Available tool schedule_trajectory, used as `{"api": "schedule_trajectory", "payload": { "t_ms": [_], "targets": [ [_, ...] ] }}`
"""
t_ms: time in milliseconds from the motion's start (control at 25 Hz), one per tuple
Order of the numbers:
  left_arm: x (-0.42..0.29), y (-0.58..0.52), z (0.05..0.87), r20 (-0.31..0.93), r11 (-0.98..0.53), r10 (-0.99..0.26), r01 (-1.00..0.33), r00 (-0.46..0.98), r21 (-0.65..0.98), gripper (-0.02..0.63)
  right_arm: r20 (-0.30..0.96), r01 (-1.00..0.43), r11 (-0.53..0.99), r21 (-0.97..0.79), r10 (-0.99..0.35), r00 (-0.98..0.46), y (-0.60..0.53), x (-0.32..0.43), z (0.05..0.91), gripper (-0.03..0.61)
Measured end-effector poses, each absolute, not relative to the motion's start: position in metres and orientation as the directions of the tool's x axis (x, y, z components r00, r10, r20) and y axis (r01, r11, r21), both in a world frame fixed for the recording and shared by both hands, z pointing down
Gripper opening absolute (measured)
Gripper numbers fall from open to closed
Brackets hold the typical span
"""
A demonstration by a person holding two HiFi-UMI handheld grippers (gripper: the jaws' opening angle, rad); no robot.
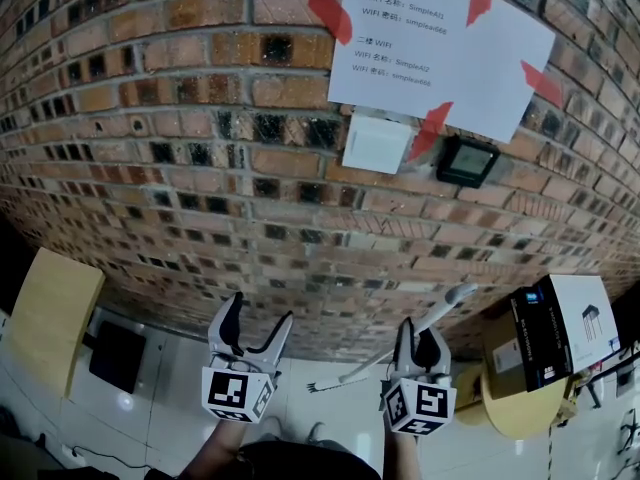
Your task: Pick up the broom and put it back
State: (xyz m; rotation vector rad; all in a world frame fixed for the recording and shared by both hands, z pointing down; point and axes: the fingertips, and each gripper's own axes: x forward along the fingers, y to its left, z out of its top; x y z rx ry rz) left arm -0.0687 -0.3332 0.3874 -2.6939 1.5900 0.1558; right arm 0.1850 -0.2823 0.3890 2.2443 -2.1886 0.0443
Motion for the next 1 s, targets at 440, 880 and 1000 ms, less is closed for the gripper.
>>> {"api": "schedule_trajectory", "payload": {
  "t_ms": [440,880,1000],
  "targets": [
    [-0.047,-0.334,0.42,-0.01,-0.547,-0.837,-0.835,0.548,0.06,0.422,0.194,-0.999,-0.028,-0.03,-0.981,0.022,-0.29,0.186,0.463,0.094],
    [-0.045,-0.344,0.489,0.143,-0.544,-0.82,-0.833,0.554,0.103,0.423,0.485,-1.0,0.011,-0.006,-0.874,-0.013,-0.316,0.144,0.64,0.092],
    [-0.04,-0.348,0.507,0.179,-0.563,-0.797,-0.817,0.577,0.124,0.443,0.566,-0.999,0.034,0.005,-0.824,-0.026,-0.32,0.134,0.693,0.092]
  ]
}}
